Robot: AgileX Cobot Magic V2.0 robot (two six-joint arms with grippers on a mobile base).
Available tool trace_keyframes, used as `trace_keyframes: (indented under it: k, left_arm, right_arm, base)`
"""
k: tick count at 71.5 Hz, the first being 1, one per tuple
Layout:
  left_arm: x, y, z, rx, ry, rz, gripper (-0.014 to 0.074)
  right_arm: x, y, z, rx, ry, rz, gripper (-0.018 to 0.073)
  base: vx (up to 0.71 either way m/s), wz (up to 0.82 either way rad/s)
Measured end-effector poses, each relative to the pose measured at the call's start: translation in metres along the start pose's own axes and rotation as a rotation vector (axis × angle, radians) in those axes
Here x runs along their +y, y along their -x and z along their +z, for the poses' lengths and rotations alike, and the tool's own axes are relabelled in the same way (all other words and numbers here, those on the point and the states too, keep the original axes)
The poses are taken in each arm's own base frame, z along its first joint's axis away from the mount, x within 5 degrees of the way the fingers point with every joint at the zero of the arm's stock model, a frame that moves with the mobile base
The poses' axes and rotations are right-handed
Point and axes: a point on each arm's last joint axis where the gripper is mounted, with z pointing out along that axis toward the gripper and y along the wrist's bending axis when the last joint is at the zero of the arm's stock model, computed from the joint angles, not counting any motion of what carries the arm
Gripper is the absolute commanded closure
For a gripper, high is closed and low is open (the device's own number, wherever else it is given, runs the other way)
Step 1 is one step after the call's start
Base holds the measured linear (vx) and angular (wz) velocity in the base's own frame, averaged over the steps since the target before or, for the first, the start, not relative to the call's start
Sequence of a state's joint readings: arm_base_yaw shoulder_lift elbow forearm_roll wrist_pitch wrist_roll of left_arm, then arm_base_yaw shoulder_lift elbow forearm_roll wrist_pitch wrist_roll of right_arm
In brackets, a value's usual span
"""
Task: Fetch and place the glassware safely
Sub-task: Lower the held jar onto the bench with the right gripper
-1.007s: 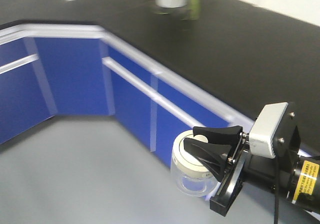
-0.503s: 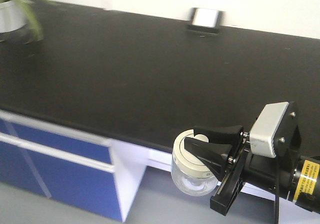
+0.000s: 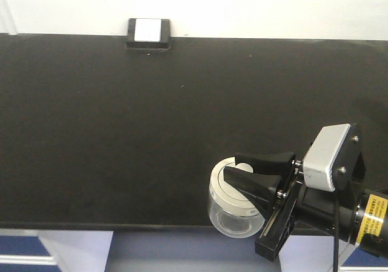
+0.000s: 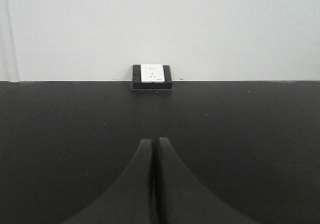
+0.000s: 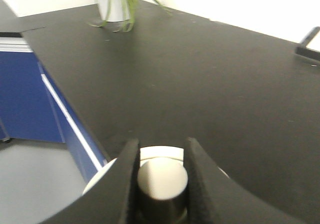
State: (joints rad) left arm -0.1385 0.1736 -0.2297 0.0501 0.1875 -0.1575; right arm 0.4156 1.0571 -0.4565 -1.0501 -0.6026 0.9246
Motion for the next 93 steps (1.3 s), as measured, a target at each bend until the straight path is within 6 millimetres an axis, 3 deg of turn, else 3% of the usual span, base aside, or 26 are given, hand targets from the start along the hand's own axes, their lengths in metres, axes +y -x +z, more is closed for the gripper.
trace_keyframes:
  k: [93]
  left_arm:
    - [-0.0003,-0.0017,0.0002,0.011,-0.007,0.000,0.0603]
  right_arm:
    - [-0.0022,-0.0050,0.0035,0.030,-0.003,0.002,0.0560]
  base:
    - [0.08,-0.03]
